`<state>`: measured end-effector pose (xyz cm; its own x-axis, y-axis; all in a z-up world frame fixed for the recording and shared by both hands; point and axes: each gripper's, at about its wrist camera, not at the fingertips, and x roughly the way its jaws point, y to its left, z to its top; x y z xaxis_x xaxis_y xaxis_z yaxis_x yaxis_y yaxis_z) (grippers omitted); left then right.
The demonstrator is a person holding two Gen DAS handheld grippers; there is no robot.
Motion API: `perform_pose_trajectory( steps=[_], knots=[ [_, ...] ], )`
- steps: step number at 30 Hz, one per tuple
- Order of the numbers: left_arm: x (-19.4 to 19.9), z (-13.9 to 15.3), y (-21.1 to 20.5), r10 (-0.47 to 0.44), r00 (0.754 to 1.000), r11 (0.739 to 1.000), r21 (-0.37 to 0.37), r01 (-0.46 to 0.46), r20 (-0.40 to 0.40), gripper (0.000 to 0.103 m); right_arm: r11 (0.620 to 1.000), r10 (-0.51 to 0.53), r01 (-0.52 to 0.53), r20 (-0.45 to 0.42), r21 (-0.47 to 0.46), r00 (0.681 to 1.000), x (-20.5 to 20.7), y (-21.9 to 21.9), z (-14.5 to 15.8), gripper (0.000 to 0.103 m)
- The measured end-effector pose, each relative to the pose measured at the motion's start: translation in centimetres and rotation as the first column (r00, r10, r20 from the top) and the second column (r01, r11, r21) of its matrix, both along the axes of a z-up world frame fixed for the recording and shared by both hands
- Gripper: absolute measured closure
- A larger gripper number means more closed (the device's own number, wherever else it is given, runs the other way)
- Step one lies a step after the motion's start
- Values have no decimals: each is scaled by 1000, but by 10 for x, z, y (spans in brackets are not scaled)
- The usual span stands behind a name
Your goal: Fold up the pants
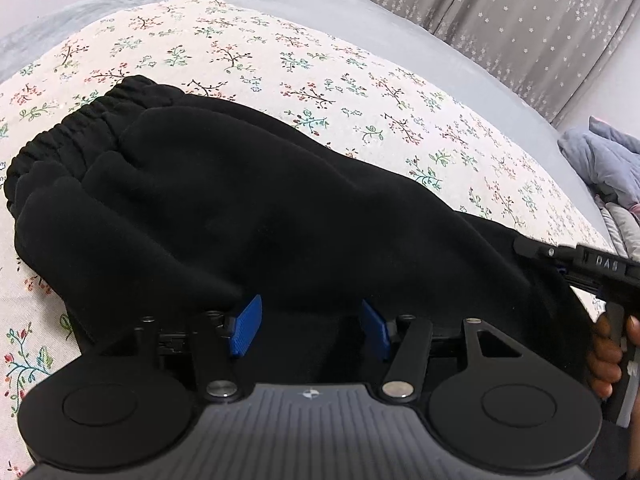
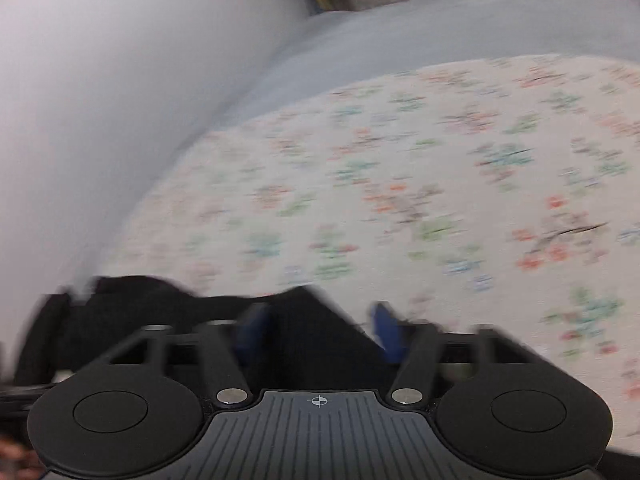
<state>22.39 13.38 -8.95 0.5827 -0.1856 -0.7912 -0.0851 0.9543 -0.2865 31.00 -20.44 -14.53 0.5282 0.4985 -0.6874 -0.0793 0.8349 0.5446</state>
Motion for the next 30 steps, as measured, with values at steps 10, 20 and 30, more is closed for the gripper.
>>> perform_pose_trajectory(
  steps=[10,20,30],
  knots=[
    [-1,1,-7,-3,1000,999,40,2,6,39,957,188,-142,171,-252,967,-64,53,40,99],
    [1,0,-4,-3,1000,999,38,3,4,39,804,384,-234,178,-546,906,-131,122,24,100],
    [2,-1,-6,-8,1000,999,51,8,4,39,805,367,-192,217,-562,904,-133,127,5,93]
  ],
)
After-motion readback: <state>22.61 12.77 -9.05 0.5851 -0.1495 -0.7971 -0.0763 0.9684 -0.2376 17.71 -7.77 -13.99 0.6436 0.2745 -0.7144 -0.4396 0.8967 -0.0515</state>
